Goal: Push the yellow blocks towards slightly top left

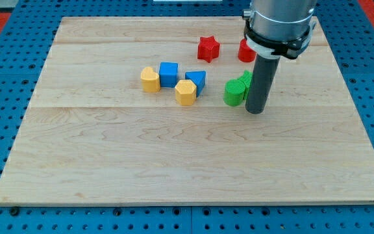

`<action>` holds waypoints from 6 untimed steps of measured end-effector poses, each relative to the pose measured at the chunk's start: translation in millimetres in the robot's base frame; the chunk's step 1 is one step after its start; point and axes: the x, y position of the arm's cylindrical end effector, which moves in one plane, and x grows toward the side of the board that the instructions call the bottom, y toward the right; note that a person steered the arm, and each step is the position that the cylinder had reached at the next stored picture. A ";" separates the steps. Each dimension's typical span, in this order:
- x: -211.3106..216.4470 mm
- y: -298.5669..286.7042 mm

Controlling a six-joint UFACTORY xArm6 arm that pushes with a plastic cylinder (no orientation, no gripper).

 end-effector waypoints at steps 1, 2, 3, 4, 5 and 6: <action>0.0 0.0; 6.7 0.0; 4.9 -0.5; 3.5 6.5; 7.6 -36.9; 8.2 -65.4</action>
